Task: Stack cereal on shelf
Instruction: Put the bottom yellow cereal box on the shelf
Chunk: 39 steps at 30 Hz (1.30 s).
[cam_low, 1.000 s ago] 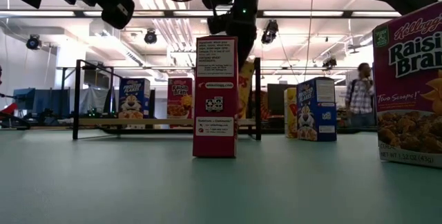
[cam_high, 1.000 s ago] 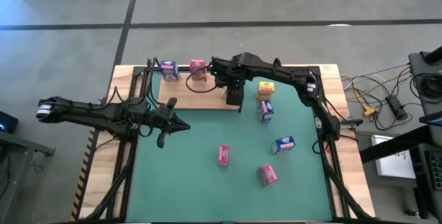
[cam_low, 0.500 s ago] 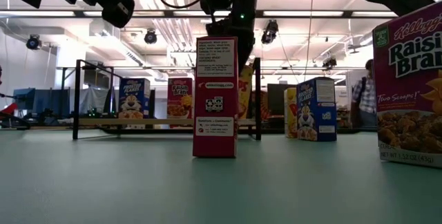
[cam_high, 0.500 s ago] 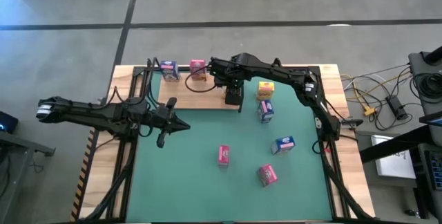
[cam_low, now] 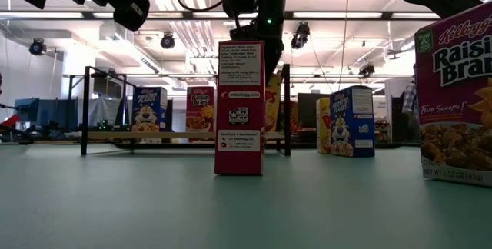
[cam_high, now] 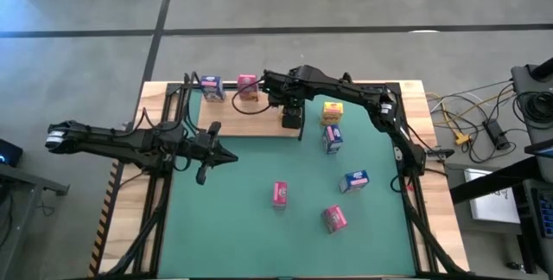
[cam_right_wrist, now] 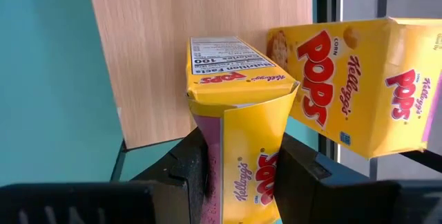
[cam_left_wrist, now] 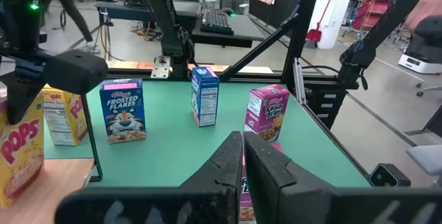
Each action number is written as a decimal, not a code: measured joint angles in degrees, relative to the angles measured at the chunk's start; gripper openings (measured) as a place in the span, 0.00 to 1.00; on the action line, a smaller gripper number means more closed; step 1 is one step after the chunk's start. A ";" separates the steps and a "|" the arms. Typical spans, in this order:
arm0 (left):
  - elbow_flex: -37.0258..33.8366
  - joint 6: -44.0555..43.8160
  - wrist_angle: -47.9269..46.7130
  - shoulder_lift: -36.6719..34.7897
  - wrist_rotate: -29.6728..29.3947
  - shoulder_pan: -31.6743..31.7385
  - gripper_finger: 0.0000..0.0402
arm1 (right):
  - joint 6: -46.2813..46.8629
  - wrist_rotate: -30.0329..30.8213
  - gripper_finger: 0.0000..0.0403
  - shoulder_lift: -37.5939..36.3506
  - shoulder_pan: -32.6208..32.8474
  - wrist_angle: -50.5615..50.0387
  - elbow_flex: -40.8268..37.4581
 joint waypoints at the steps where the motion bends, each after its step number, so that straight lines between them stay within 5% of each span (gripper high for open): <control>1: 0.00 0.00 0.00 0.00 0.00 0.00 0.00 | 0.00 0.00 0.29 0.00 -0.10 -0.01 -0.03; 16: 0.00 -0.02 -0.02 0.00 0.00 0.00 0.00 | 1.00 -0.07 0.30 0.11 -0.52 0.19 -0.24; 28: 0.02 0.00 -0.04 0.00 0.00 0.00 0.00 | 2.07 -0.21 0.46 0.13 -0.52 2.48 -0.35; 39: 0.02 0.00 -0.04 0.00 0.00 0.00 0.00 | 3.31 -0.20 0.47 -0.96 -0.50 2.52 0.21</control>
